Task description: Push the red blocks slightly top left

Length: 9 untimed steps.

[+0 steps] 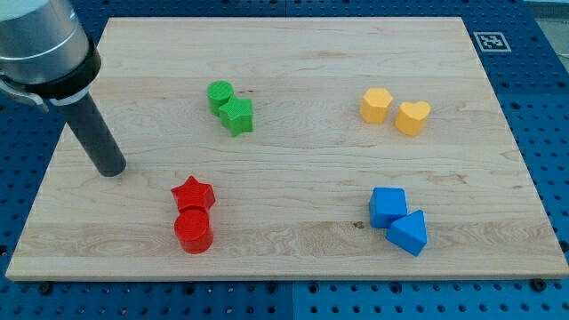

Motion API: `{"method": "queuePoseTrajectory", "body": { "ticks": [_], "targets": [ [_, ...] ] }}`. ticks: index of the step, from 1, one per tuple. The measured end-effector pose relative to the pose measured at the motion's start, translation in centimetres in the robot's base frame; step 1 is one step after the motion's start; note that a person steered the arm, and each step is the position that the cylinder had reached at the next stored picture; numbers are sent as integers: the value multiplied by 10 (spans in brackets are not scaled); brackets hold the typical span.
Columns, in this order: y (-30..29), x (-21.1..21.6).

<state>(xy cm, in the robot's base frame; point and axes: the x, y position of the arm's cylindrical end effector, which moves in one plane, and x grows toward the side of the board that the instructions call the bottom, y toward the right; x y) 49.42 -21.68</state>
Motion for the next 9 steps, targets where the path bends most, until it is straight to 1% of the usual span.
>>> {"method": "queuePoseTrajectory", "body": {
  "ticks": [2, 3, 4, 5, 6, 7, 8, 9],
  "targets": [
    [3, 2],
    [15, 24],
    [37, 60],
    [42, 81],
    [59, 92],
    [110, 114],
    [148, 125],
    [150, 124]
  ]
}}
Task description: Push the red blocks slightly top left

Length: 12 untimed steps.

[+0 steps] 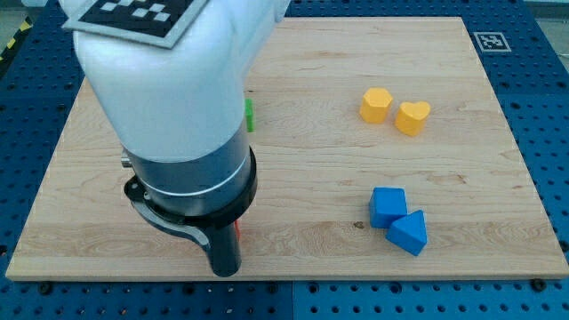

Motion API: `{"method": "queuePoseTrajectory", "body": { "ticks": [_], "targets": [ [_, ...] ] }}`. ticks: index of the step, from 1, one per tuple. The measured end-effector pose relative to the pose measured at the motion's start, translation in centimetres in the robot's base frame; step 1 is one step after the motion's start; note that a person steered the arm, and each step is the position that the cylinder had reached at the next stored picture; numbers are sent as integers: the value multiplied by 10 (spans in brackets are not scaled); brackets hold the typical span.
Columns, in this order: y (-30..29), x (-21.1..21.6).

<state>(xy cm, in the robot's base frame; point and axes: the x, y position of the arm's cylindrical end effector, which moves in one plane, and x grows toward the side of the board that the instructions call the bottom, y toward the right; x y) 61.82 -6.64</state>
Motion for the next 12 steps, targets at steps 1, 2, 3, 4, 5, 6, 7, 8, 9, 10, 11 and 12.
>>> {"method": "queuePoseTrajectory", "body": {
  "ticks": [1, 2, 3, 4, 5, 6, 7, 8, 9, 10, 11, 12],
  "targets": [
    [24, -6],
    [24, -6],
    [13, -8],
    [-1, -20],
    [-5, -35],
    [-10, -45],
    [-27, -46],
    [-45, -49],
    [-49, -50],
    [-53, -54],
    [-67, -57],
    [-86, -60]
  ]
}}
